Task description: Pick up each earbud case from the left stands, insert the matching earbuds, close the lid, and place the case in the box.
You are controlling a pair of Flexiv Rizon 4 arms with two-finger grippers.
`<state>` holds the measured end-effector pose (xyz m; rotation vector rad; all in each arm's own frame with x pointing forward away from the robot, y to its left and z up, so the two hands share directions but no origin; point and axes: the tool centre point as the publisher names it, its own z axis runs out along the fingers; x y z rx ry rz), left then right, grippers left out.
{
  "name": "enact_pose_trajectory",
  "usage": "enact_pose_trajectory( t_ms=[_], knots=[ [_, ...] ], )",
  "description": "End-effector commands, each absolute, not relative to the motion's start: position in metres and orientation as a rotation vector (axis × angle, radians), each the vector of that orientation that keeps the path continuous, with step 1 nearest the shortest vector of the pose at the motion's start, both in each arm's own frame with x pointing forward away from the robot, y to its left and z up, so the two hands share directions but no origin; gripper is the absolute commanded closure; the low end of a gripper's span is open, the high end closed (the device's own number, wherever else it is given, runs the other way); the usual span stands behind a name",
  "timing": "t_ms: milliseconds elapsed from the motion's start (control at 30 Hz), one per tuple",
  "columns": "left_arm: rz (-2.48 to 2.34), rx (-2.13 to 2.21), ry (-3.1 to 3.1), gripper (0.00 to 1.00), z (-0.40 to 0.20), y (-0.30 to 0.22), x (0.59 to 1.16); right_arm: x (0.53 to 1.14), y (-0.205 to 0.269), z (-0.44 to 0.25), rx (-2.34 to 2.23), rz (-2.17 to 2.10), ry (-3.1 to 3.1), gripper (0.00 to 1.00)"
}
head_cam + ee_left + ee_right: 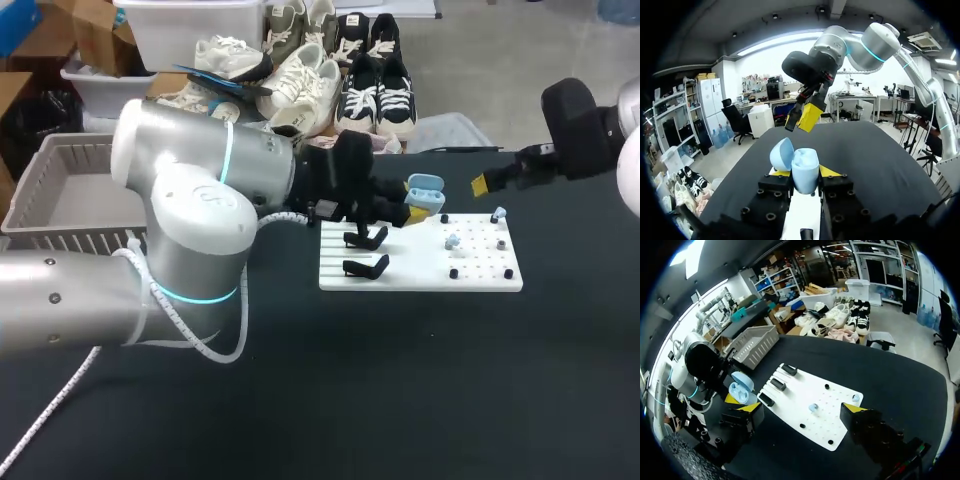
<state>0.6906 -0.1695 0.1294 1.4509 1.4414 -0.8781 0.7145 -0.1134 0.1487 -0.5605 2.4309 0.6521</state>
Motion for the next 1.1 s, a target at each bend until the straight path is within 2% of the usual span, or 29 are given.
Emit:
enact_pose_trajectory(
  t_ms=[33, 533, 1100],
  knots=[
    [-0.922, 1.378, 1.333, 1.0, 0.135, -0.159, 0.679, 0.707, -0.116, 0.154, -0.52, 0.542, 2.46, 0.0],
    [-1.032, 1.36, 1.196, 1.0, 0.152, -0.159, 0.668, 0.697, -0.125, 0.151, -0.466, 0.493, 2.497, 0.0],
    [-1.046, 1.364, 1.238, 1.0, 0.129, -0.162, 0.678, 0.693, -0.127, 0.143, -0.419, 0.479, 2.519, 0.0]
  ],
)
